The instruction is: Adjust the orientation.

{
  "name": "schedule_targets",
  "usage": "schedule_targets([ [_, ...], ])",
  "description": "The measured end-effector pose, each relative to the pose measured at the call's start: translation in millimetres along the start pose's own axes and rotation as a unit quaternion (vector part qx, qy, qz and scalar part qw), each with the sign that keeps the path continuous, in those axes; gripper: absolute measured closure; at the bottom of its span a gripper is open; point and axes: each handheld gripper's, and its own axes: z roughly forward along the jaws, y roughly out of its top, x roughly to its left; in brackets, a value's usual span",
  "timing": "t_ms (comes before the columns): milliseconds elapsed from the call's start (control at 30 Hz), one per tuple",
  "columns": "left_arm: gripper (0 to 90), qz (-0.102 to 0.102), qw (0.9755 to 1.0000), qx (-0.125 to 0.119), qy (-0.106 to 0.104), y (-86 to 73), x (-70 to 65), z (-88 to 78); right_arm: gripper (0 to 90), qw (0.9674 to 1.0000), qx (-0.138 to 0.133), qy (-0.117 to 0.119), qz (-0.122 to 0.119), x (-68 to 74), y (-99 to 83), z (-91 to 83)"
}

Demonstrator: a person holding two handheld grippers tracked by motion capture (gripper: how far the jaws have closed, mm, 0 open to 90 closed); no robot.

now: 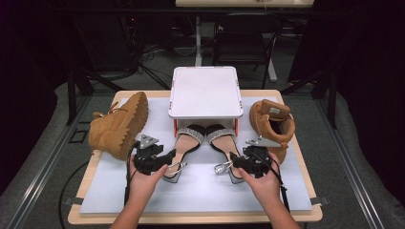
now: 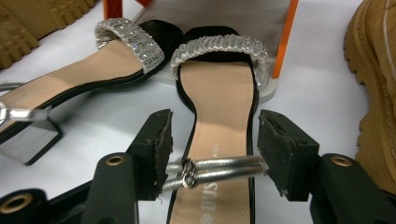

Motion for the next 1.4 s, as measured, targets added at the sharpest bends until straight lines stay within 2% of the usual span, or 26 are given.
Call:
schedule_targets([
  [100,56.5,0.011,0.9999,0.000,-0.008,-7.1,2.9,-10.7,51.0,0.9999,-0.006,0.007,-0.012,0.8,-3.3,-8.7],
  [133,58.2,0.009,0.9999,0.000,-0.012,-9.3,3.7,-14.4,52.7,0.9998,-0.007,0.005,-0.018,0.8,-4.8,-11.4],
  [300,59.2,0.017,0.9998,-0.001,-0.011,-21.0,7.4,-27.9,60.1,0.9993,-0.017,0.006,-0.032,-0.2,-13.3,-25.6],
  [467,58.7,0.005,0.9999,-0.004,-0.013,-33.5,15.9,-36.5,63.8,0.9987,-0.027,0.001,-0.044,-1.9,-24.8,-39.0],
  [567,53.3,0.013,0.9998,-0.011,-0.002,-40.0,19.8,-38.9,62.9,0.9990,-0.029,0.003,-0.035,-5.5,-32.6,-42.7],
  [633,52.1,0.011,0.9998,-0.018,-0.002,-46.2,22.2,-40.1,62.3,0.9991,-0.027,0.003,-0.032,-8.6,-38.0,-43.5],
  [800,54.6,0.013,0.9999,-0.003,-0.008,-56.4,26.1,-41.6,61.3,0.9997,-0.017,0.004,-0.014,-16.3,-46.2,-43.8],
  [867,54.5,0.006,0.9999,0.003,-0.014,-59.6,26.5,-41.8,60.1,0.9998,-0.014,0.000,-0.016,-15.9,-47.9,-43.8],
  [933,54.5,0.010,0.9998,0.008,-0.016,-62.1,26.8,-42.3,60.1,0.9997,-0.014,0.000,-0.018,-15.6,-49.1,-45.0],
  [1067,55.7,0.024,0.9994,0.020,-0.018,-69.6,25.4,-42.3,61.4,0.9996,-0.014,-0.010,-0.022,-14.8,-52.6,-48.0],
  [1133,55.7,0.028,0.9990,0.026,-0.024,-71.5,23.9,-41.6,61.4,0.9997,-0.010,-0.008,-0.021,-15.5,-54.9,-48.3],
  [1200,55.6,0.034,0.9988,0.029,-0.020,-74.6,20.7,-39.7,61.3,0.9998,-0.008,-0.006,-0.017,-15.8,-58.8,-48.5],
  [1300,54.3,0.036,0.9985,0.036,-0.020,-77.4,20.4,-37.0,60.4,0.9997,0.002,-0.005,-0.023,-16.1,-66.0,-45.9],
  [1400,51.5,0.028,0.9987,0.037,-0.020,-79.8,20.7,-32.9,58.7,0.9998,0.006,-0.003,-0.018,-17.5,-70.3,-41.2],
])
